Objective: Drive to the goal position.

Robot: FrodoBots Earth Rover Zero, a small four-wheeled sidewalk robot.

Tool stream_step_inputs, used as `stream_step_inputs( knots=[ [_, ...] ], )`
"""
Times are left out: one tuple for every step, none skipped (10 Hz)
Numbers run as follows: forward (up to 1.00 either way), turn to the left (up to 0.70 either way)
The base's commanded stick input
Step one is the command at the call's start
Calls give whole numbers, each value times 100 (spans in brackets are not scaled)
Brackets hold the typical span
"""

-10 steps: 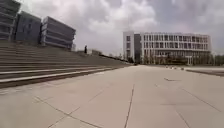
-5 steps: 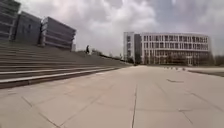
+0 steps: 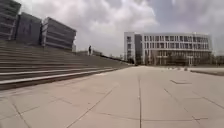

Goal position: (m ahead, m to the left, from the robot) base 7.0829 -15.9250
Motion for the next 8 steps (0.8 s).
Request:
stream_step_inputs(
  knots=[
    [50, -2],
    [50, -2],
    [50, -2],
    [50, -2],
    [50, -2],
    [50, -2],
    [50, -2],
    [50, -2]
  ],
)
